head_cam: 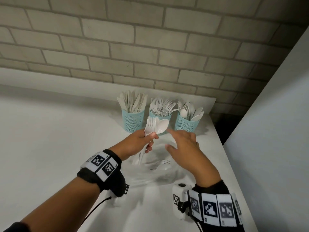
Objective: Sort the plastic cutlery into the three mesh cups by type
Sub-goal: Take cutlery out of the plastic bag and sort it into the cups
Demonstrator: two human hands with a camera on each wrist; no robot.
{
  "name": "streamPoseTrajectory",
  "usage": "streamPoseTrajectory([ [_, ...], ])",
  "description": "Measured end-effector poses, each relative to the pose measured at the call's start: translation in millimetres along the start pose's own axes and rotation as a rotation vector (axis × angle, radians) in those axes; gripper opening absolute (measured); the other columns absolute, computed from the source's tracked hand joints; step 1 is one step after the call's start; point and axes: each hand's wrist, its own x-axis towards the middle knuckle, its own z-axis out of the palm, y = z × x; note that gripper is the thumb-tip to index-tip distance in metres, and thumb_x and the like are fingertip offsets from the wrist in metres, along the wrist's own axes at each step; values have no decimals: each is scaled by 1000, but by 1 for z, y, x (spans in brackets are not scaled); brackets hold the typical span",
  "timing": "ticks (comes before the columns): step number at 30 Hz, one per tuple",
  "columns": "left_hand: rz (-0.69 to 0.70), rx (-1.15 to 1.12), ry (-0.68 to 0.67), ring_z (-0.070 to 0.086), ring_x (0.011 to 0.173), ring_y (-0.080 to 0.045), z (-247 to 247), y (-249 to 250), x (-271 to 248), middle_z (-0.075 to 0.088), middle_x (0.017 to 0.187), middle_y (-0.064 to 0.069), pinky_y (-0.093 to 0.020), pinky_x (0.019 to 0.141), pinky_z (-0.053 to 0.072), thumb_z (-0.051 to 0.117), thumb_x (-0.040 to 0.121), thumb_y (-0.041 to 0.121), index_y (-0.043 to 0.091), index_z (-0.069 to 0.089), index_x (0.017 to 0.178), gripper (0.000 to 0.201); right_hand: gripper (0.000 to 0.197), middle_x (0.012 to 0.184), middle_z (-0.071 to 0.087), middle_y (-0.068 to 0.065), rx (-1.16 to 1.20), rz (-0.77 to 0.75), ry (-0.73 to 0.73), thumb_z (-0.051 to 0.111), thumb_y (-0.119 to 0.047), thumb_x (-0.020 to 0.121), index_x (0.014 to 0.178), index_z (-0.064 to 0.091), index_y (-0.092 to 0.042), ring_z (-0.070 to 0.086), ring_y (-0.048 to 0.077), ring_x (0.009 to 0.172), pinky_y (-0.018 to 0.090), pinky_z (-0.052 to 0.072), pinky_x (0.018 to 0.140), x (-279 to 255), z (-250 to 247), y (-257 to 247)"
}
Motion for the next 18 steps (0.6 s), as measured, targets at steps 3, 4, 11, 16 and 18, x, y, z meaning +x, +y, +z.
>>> streamPoseTrajectory([
  [3,13,-207,-41,42,58,-10,4,6,4,44,68,1,-23,59,43,41,99,33,12,59,99,27,57,138,48,0,404,-53,101,47,-36,96,146,22,-28,38,18,130,30,32,100,14,-7,-10],
  [4,-1,-258,-54,40,56,-9,5,7,4,43,67,3,-21,56,41,42,98,35,13,59,99,28,54,127,57,-1,524,-50,107,48,-35,96,143,24,-28,48,14,120,27,35,95,19,-6,-12],
  [11,-141,-598,-115,37,50,-7,12,12,8,44,65,2,-18,48,33,39,100,23,11,57,98,22,23,96,65,6,887,102,129,55,-20,94,116,54,-15,62,10,74,30,52,76,47,12,-13],
  [16,-155,-650,-41,48,56,-10,9,3,9,61,74,-2,-19,49,40,38,101,21,5,57,116,29,16,95,72,8,901,173,200,55,-16,91,105,63,-12,68,19,82,36,54,80,55,20,-7],
  [18,-155,-681,-33,54,58,-11,9,1,9,68,83,-4,-20,50,44,38,101,22,9,57,119,29,15,93,73,7,920,201,220,54,-14,90,101,65,-13,69,22,86,41,55,83,58,20,-5],
])
